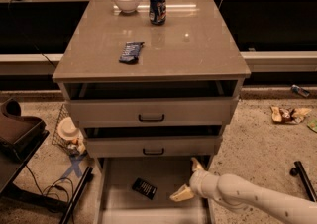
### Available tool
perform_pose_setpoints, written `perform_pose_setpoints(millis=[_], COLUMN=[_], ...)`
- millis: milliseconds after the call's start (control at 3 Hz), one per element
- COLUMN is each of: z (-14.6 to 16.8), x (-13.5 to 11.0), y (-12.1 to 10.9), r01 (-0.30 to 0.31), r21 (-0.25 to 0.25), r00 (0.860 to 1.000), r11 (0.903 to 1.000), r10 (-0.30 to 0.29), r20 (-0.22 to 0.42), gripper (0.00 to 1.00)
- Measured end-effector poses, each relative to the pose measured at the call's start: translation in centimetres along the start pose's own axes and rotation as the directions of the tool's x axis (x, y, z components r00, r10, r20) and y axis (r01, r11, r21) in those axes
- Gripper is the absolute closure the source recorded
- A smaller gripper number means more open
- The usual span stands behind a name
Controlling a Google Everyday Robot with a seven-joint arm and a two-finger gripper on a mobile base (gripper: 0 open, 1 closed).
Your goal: Pick rxbar chocolate from bottom drawer and place on counter
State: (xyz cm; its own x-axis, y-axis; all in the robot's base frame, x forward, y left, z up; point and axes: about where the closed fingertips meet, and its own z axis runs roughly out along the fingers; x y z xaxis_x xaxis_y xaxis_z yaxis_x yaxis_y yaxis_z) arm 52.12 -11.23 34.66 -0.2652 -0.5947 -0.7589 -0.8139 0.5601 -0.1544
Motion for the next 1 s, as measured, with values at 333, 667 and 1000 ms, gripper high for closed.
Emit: perform_pose_setpoints(millis=[333, 667, 1000], z=[6.7, 15.2, 15.5], x=[2.3, 6.6, 6.9], y=[2.2, 4.9, 5.0], r01=[0.007, -0.004, -0.01], r21=[-0.055, -0.112, -0.112], r00=[1.0, 0.999, 0.999], r11=[0.9985, 0.9937, 0.9937], r10=[-0.005, 0.008, 0.014], r20=[0.03, 0.036, 0.035], gripper=[0.0, 0.0, 0.0])
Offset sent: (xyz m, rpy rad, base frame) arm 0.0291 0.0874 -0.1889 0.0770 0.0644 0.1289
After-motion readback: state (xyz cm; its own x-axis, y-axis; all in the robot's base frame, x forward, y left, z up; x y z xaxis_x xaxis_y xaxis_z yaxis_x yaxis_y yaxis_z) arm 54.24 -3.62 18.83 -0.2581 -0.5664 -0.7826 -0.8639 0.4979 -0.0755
